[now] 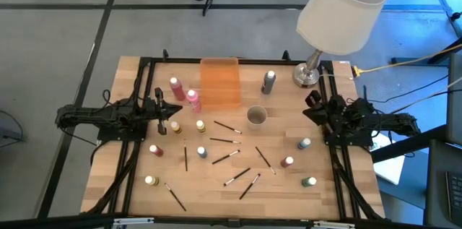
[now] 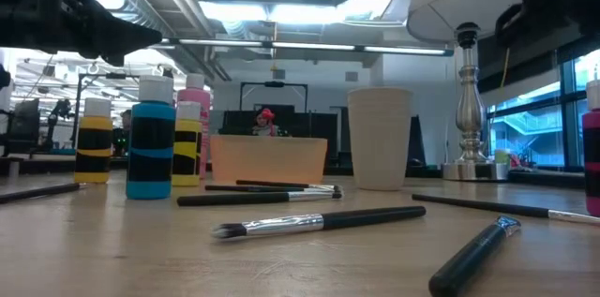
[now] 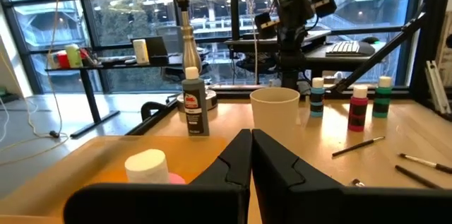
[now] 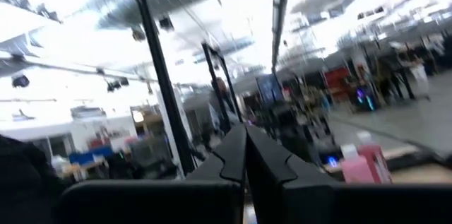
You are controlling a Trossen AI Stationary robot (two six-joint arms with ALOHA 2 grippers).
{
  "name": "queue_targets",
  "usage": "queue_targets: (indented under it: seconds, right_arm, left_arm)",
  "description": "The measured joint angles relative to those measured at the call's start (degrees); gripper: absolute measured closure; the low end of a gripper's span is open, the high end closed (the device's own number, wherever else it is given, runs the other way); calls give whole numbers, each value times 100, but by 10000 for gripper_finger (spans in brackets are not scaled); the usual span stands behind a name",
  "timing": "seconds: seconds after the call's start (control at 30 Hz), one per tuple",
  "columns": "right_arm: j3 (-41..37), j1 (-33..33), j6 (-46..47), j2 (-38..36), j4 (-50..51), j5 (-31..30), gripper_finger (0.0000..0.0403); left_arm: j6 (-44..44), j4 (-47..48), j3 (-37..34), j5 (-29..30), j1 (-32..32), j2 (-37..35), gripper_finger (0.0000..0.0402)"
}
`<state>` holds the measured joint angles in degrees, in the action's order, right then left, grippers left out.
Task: Pick & Place Paint Supplies
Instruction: Put the large red paint bottle into the orange bin
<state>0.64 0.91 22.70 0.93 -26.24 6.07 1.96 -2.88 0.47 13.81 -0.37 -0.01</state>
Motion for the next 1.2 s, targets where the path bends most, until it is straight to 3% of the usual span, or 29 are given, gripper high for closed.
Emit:
queue_targets:
  seconds: [0.5, 0.7, 0.77, 0.93, 1.07, 1.2]
  right_arm:
    - [-4, 0, 68, 0, -440, 7, 389]
    - [-6, -3, 286, 0, -62, -882, 389]
    - [-6, -2, 456, 0, 148, -1042, 389]
    - [-10, -11, 760, 2, 82, -1078, 389]
    - [-10, -11, 733, 2, -640, -1098, 389]
    - [-10, -11, 511, 1, -889, -1097, 389]
  left_arm:
    - [-420, -1071, 128, 214, 10, 0, 395]
    - [-91, -1200, 621, 1651, 10, 0, 396]
    - [151, -1198, 914, 1808, 12, 17, 396]
    - [827, -828, 2134, 1460, 3, 209, 396]
    - [635, 866, 3810, 1823, 3, 873, 396]
    - [708, 2864, 5608, 2445, 4, 1998, 396]
